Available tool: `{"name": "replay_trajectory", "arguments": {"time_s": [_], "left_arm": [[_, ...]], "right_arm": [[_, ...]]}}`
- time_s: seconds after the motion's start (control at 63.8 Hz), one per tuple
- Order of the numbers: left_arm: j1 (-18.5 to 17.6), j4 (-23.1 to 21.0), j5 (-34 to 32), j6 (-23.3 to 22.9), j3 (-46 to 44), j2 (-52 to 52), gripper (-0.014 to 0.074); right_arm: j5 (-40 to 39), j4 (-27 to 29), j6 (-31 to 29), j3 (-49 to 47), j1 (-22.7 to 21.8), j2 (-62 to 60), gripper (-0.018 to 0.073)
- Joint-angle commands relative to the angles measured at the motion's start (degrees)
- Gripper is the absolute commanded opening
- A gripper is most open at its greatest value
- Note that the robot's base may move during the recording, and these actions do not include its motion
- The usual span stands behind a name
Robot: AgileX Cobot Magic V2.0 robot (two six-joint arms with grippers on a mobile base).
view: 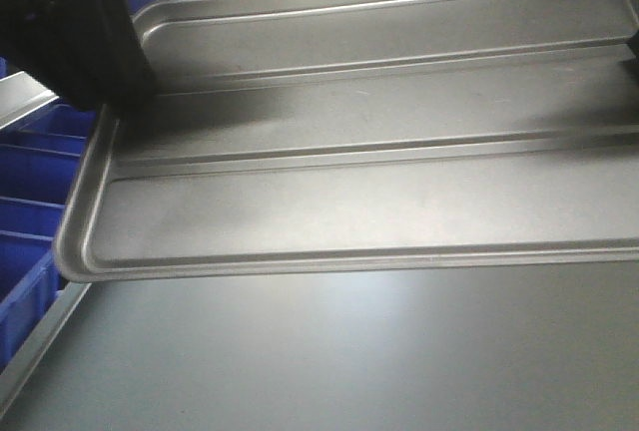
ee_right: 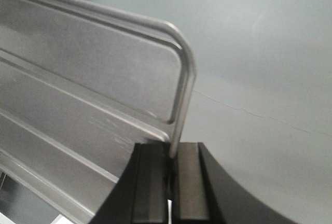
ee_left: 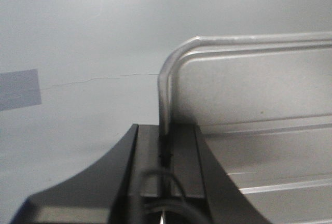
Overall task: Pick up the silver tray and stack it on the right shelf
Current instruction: 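Hold the tray raised in both grippers while the base drives to another shelf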
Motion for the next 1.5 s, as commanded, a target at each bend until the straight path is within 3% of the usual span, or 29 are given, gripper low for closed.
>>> {"name": "replay_trajectory", "arguments": {"time_s": [0.0,1.488], "left_arm": [[-0.4,2.2,-0.58,0.86,-1.81,-1.6,-0.0093],[-0.4,2.1,-0.48,0.86,-1.81,-1.6,-0.0093]], "right_arm": [[-3.03,-1.9,-1.23,-1.58,0.04,-0.81,0.0058],[-2.97,-1.9,-1.23,-1.58,0.04,-0.81,0.0058]]}}
